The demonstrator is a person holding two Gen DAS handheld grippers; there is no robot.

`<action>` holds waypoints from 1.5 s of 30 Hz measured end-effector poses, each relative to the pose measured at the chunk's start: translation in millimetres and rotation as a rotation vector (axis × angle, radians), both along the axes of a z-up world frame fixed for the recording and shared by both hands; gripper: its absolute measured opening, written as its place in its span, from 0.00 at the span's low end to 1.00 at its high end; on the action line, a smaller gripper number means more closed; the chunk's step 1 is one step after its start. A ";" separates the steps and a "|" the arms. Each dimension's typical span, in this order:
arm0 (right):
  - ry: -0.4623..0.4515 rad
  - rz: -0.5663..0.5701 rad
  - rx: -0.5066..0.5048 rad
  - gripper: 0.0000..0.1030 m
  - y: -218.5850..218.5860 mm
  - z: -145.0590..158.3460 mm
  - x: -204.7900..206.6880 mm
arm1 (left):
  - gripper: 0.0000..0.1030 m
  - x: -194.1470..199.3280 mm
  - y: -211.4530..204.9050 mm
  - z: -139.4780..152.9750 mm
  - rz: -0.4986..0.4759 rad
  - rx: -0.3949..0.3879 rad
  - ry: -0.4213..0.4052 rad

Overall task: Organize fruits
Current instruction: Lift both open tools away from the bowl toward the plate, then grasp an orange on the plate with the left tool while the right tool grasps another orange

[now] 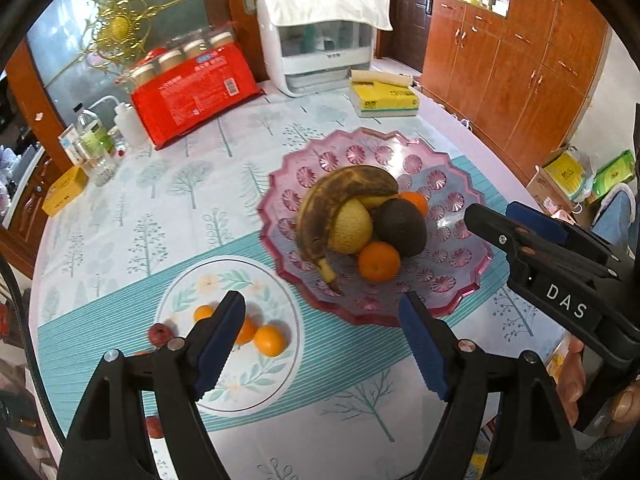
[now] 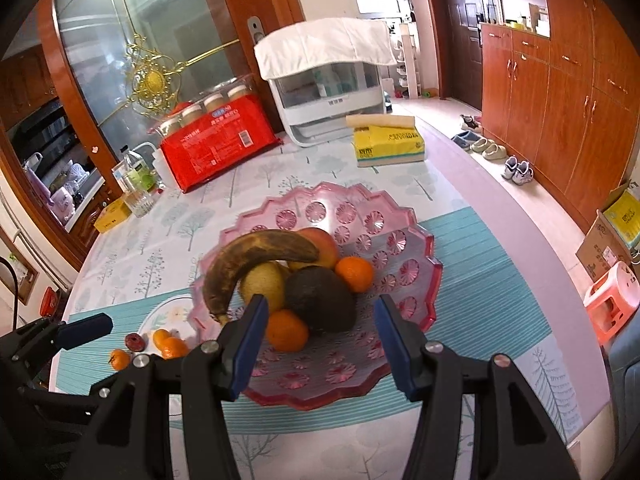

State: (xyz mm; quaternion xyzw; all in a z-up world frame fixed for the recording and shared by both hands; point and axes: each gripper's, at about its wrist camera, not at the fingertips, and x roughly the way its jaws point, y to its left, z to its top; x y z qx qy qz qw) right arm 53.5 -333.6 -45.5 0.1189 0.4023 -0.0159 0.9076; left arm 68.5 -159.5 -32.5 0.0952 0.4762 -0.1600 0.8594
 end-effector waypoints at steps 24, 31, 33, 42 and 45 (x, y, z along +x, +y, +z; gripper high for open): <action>-0.039 -0.041 -0.117 0.55 111.8 29.2 -25.2 | 0.77 2.3 116.6 17.9 -0.014 -0.028 -0.041; -0.017 -0.058 -0.126 0.55 150.2 20.3 -28.3 | 0.77 7.3 154.4 7.4 -0.018 -0.023 -0.016; -0.005 -0.062 -0.128 0.55 160.5 16.0 -27.9 | 0.77 9.3 162.7 2.4 -0.019 -0.021 -0.005; 0.056 -0.074 -0.119 0.55 191.1 -9.0 -25.8 | 0.77 26.0 197.3 -24.7 -0.005 -0.004 0.048; 0.082 -0.077 -0.112 0.55 198.3 -19.4 -23.0 | 0.77 34.2 210.8 -36.3 0.013 0.000 0.072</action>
